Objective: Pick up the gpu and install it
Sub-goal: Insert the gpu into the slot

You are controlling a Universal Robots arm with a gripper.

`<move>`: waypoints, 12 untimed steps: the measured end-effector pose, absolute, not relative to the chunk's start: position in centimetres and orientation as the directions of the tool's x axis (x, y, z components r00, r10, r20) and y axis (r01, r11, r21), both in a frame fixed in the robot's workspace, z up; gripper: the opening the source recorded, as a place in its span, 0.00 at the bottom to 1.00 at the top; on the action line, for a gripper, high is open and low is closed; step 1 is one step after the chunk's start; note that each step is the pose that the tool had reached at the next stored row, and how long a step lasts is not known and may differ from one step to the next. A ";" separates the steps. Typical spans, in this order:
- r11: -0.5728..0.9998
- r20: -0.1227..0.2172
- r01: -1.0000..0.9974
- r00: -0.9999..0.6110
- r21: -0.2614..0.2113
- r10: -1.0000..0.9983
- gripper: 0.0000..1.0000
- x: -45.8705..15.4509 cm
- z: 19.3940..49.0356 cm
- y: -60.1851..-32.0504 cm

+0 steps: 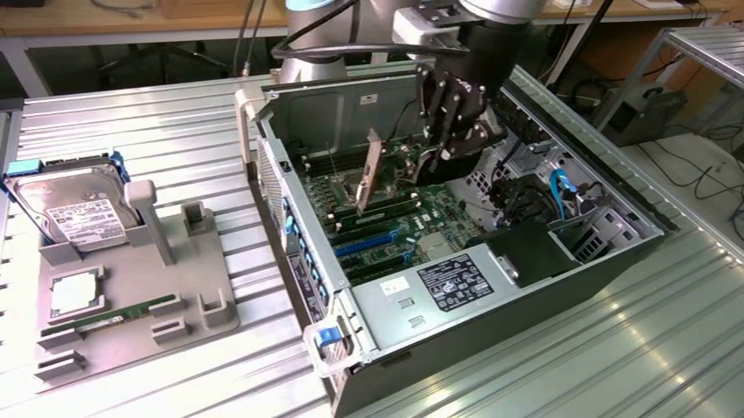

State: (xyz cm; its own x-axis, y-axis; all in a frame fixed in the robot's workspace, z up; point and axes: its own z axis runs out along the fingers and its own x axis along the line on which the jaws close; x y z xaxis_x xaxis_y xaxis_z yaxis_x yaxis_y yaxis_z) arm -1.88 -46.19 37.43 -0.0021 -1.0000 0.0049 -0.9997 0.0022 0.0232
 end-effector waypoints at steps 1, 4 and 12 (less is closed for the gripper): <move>-0.052 0.005 -0.998 0.052 0.022 -0.999 0.26 -2.5 36.8 -46.2; -0.037 0.006 -0.999 0.038 0.011 -0.999 0.26 -5.4 35.0 -46.1; -0.012 0.006 -1.000 0.012 0.008 -1.000 0.26 -6.9 31.5 -45.4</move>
